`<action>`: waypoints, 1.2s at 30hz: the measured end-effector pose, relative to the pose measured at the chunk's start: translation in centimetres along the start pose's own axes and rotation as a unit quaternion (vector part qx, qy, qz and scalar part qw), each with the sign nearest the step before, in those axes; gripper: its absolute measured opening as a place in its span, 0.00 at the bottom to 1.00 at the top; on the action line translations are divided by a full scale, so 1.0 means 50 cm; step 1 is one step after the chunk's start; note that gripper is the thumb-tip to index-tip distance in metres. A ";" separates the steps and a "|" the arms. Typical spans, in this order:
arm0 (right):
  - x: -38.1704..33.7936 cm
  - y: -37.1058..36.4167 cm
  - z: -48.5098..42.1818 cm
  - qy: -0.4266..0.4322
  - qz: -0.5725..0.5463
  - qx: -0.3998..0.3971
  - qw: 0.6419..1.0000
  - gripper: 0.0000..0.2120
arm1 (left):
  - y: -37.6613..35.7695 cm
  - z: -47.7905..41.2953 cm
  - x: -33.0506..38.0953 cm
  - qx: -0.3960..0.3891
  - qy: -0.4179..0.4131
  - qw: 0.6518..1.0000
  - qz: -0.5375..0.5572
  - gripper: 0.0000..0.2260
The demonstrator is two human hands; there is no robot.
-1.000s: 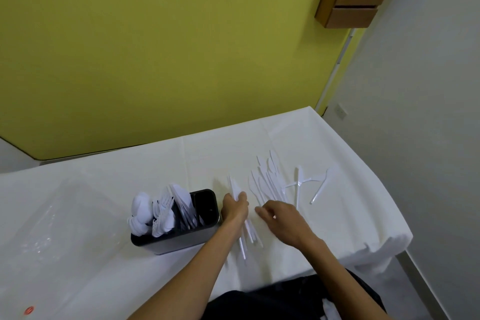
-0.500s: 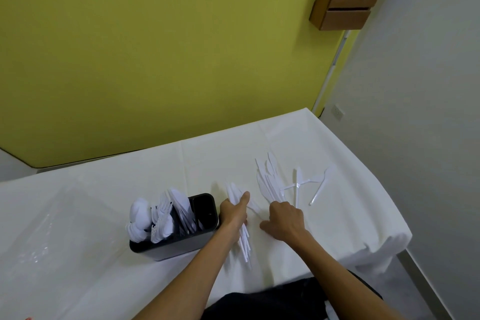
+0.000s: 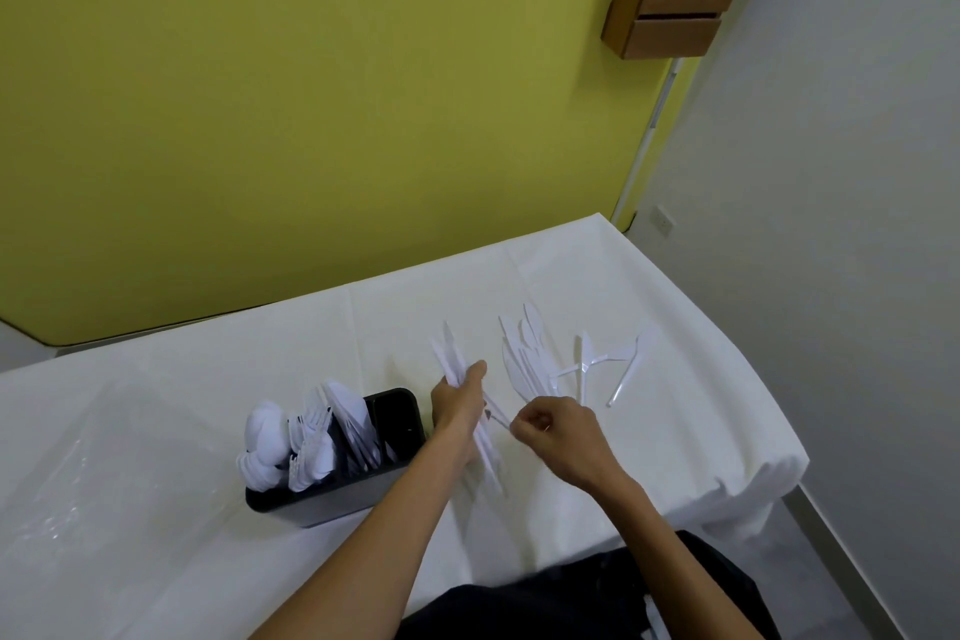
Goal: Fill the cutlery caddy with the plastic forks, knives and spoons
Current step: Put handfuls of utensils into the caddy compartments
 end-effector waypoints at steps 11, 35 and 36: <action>-0.044 -0.017 -0.022 -0.251 -0.658 -0.110 0.701 0.21 | -0.066 0.099 0.175 0.026 -0.152 0.966 0.208 0.04; -0.119 -0.075 0.018 -0.157 -0.532 -0.121 0.823 0.17 | 0.144 0.155 0.212 0.156 -0.395 0.905 0.020 0.22; -0.125 -0.085 0.019 -0.147 -0.511 -0.122 0.838 0.16 | 0.171 0.156 0.212 0.185 -0.399 0.898 0.009 0.20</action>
Point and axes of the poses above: each hand's wrist, its own z-axis away from the middle knuckle, its own y-axis out of the back of the hand, x = y × z, the point moved 4 cm from there along -z, towards the middle knuckle, and after that the axes turned 12 degrees about -y, right-handed, at the moved point
